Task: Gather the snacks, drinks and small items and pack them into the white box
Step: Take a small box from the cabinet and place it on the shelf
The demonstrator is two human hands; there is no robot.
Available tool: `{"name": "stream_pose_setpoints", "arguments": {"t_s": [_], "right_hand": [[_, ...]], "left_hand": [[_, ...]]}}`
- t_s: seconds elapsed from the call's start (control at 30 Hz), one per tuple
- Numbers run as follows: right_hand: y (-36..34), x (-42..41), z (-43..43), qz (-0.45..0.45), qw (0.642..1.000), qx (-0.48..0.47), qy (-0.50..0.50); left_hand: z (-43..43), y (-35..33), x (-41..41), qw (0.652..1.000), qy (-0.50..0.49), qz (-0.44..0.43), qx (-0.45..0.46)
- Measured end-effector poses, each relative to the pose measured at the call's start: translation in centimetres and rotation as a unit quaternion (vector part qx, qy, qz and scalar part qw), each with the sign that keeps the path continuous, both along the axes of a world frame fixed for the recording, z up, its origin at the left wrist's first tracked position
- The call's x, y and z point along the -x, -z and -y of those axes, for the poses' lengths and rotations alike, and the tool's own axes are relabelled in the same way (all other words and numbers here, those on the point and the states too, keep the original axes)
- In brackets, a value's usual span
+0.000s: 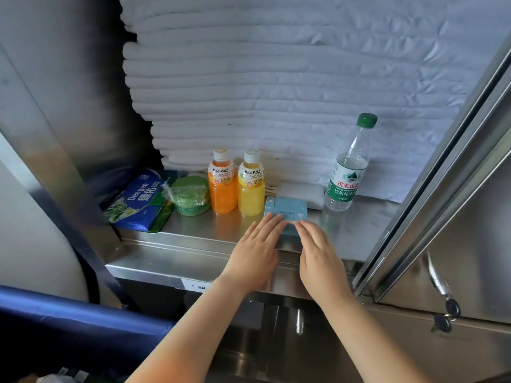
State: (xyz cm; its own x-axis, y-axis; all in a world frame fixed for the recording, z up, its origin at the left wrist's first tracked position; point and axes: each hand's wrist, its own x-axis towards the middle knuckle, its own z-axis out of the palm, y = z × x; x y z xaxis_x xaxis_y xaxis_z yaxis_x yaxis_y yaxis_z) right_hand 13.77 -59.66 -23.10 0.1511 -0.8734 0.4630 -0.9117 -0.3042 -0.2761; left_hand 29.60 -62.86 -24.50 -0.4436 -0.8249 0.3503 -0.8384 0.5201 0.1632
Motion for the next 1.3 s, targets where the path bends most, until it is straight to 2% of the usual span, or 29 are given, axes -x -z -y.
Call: {"name": "stream_pose_setpoints", "arguments": {"t_s": [0.17, 0.27, 0.33, 0.47, 0.57, 0.83, 1.03, 1.17, 1.3], "right_hand": [[0.0, -0.1, 1.2, 0.004, 1.0, -0.015, -0.011], [0.8, 0.3, 0.9, 0.017, 1.0, -0.021, -0.011], [2.1, 0.9, 0.0, 0.016, 0.999, -0.021, 0.035], [4.9, 2.3, -2.2, -0.086, 0.991, -0.018, 0.097], [5.5, 2.7, -2.3, -0.1, 0.99, -0.012, 0.097], [6.0, 2.6, -4.0, -0.093, 0.992, -0.023, 0.082], [7.7, 5.6, -9.3, -0.166, 0.98, -0.108, -0.004], [9.4, 9.9, -15.3, -0.123, 0.982, -0.142, -0.016], [11.7, 17.5, -22.5, -0.046, 0.973, -0.221, 0.051]], "left_hand": [[1.2, 0.3, -0.3, 0.999, 0.002, -0.026, -0.027], [0.8, 0.8, -0.3, 1.0, -0.002, -0.001, -0.008], [-0.3, 1.7, -0.4, 0.999, -0.021, 0.034, 0.028], [-3.0, 5.4, -1.0, 0.995, -0.056, 0.027, 0.079], [-3.9, 6.6, -1.0, 0.994, -0.073, 0.019, 0.077], [-5.2, 4.9, -0.4, 0.995, -0.102, 0.004, 0.016], [-7.3, 3.8, 2.1, 0.989, -0.134, -0.026, -0.048], [-12.6, 6.7, 4.8, 0.983, -0.15, 0.015, -0.108], [-18.3, 8.5, 9.6, 0.978, -0.128, 0.005, -0.163]]}}
